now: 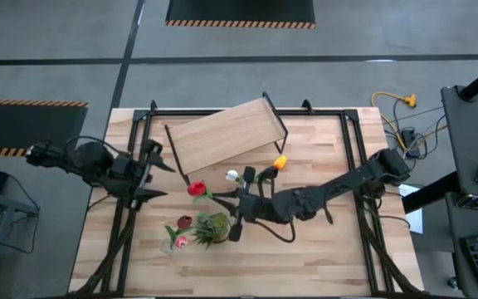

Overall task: Pick and place flowers into a vace then onto a shelf
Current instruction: Put the middle red tulip into the bottom transparent vase

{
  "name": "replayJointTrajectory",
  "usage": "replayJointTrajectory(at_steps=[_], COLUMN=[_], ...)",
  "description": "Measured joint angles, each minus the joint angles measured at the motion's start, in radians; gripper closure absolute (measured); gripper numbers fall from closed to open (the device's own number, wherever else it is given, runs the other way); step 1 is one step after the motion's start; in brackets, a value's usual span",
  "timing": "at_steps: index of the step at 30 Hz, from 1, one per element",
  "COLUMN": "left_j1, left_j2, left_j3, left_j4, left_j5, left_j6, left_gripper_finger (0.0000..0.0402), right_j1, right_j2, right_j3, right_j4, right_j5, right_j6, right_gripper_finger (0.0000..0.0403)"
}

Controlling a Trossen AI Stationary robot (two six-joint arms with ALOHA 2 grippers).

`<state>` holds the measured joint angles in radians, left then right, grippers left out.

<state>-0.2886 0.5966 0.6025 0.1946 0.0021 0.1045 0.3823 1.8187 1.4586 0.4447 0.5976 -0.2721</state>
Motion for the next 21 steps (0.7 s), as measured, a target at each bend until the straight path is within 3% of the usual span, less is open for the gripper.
replayJointTrajectory(at_steps=[10, 21], left_j1=[0.001, 0.004], left_j2=[0.288, 0.390], left_j3=[0.223, 0.348], left_j4=[-0.128, -0.095], left_j5=[-0.001, -0.011], left_j6=[0.139, 0.205], left_gripper_finger=[0.0136, 0.0136], right_j1=[-0.021, -0.037], right_j2=[0.000, -0.031], right_j3=[0.000, 0.001], right_j4=[-0.003, -0.004], right_j5=[-0.008, -0.033], right_j6=[-0.025, -0.046], right_gripper_finger=[0.0390, 0.0390])
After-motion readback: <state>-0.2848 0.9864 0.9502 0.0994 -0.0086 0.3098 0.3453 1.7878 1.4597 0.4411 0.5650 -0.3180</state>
